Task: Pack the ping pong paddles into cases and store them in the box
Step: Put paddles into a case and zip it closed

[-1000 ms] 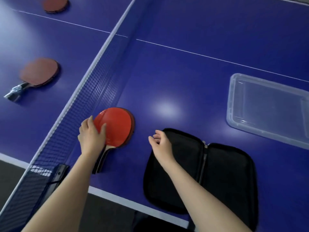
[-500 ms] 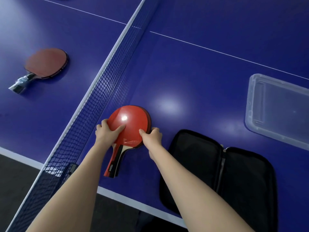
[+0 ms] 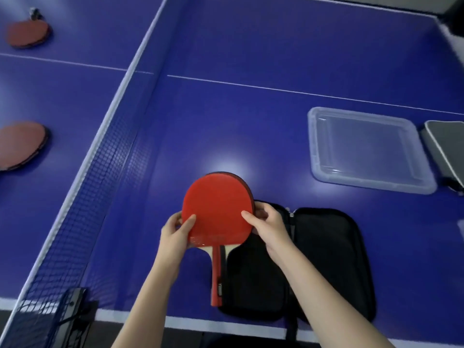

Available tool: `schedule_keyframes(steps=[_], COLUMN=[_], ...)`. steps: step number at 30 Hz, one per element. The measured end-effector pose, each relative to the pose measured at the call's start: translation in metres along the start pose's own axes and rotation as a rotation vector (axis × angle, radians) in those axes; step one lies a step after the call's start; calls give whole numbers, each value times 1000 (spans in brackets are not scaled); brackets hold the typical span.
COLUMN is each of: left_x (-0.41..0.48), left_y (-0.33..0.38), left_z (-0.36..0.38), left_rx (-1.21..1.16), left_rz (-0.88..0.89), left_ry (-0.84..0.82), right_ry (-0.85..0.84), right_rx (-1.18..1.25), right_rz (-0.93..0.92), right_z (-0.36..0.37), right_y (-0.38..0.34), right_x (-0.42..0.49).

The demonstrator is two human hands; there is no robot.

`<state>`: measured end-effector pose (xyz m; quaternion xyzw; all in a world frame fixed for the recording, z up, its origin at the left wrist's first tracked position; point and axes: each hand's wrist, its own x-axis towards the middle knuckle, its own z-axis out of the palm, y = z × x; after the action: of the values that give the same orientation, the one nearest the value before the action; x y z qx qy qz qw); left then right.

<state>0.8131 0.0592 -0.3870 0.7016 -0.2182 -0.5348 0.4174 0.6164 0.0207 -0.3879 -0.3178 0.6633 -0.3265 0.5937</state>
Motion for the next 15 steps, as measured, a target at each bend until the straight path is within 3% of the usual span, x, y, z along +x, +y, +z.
schedule_keyframes(steps=[5,15], left_x=[-32,-73], left_y=[-6,-68], left_z=[93,226], left_rx=[45,353], left_rz=[-34,-63], left_ry=[-202,-269], right_ry=[161,367], right_rx=[163,-13], right_rz=[48,153], right_z=[-104,-244], right_y=[16,61], right_x=[-17,-26])
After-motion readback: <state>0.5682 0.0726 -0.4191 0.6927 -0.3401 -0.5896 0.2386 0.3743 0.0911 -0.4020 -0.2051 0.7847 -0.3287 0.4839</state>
